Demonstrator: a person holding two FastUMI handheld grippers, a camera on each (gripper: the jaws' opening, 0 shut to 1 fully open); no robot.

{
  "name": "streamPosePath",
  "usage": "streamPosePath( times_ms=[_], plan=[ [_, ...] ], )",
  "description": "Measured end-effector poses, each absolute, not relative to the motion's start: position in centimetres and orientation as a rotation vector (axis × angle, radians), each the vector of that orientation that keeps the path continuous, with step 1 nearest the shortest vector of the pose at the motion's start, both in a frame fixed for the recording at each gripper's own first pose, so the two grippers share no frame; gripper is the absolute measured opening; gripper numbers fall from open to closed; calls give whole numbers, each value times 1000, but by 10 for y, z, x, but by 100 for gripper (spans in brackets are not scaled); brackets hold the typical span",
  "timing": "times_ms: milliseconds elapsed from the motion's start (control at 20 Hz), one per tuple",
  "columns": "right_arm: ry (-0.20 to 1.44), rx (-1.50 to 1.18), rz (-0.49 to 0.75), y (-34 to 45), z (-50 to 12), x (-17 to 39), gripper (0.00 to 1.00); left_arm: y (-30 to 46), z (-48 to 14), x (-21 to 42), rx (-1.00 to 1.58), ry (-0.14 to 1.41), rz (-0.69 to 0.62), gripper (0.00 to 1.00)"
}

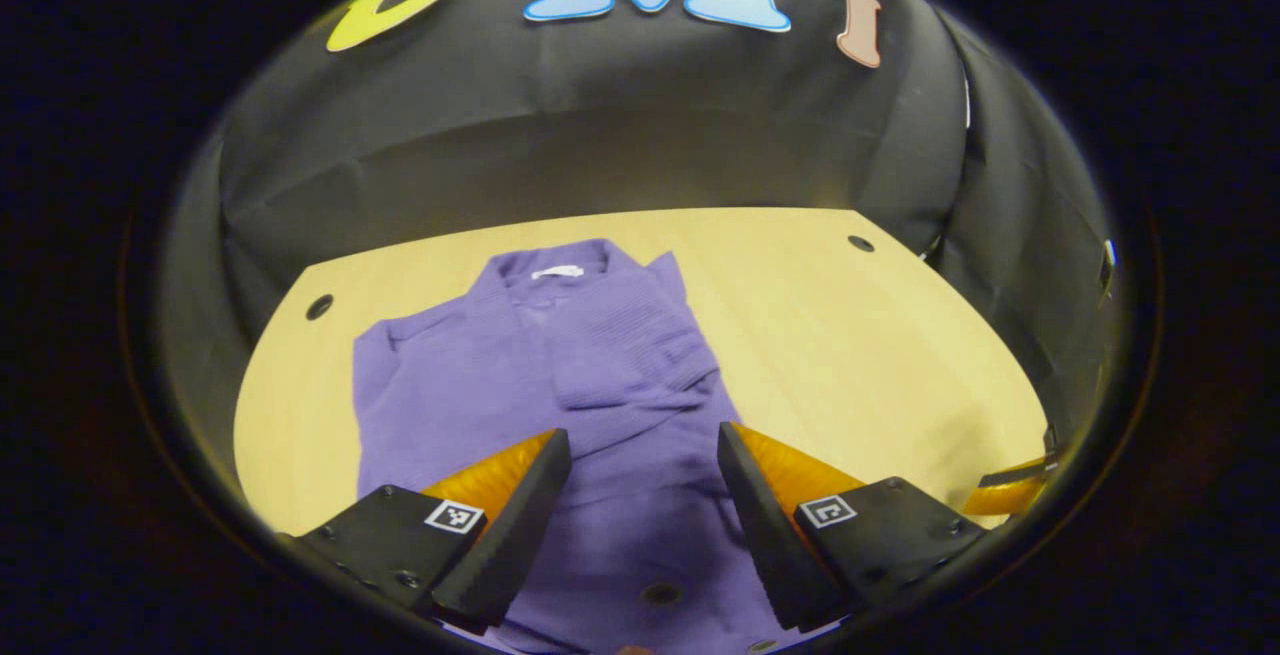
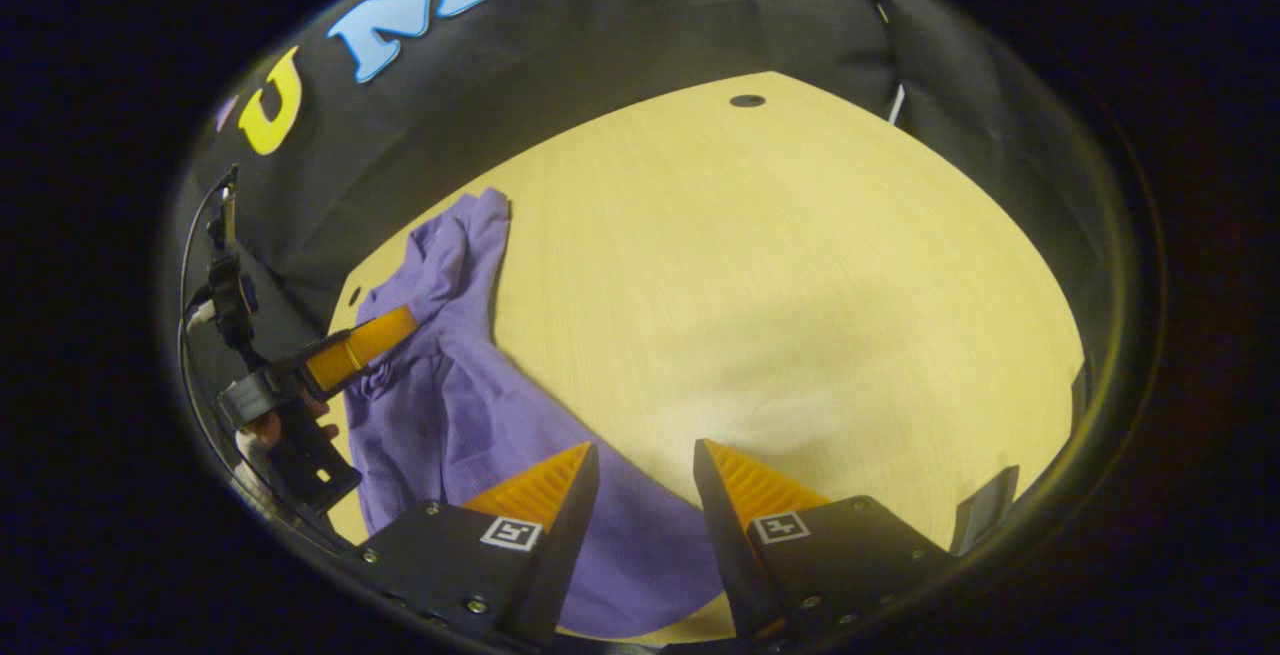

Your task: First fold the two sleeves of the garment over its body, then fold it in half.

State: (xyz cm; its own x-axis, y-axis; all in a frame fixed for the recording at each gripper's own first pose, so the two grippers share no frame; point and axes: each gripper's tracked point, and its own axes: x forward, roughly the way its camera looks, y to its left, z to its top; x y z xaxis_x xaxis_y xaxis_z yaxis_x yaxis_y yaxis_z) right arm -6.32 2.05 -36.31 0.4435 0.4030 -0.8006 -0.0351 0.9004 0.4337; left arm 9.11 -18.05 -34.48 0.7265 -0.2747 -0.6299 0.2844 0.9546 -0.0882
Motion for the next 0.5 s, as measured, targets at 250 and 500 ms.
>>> streamPosePath(
  times_ms=[250,500],
  plan=[
    [1137,285,379,50,-374,-90,62,-118,-357,38,2,734,-234,99],
    [1176,209,437,68,-382,-114,62,-75,-374,-24,-15,788,-172,99]
  ],
)
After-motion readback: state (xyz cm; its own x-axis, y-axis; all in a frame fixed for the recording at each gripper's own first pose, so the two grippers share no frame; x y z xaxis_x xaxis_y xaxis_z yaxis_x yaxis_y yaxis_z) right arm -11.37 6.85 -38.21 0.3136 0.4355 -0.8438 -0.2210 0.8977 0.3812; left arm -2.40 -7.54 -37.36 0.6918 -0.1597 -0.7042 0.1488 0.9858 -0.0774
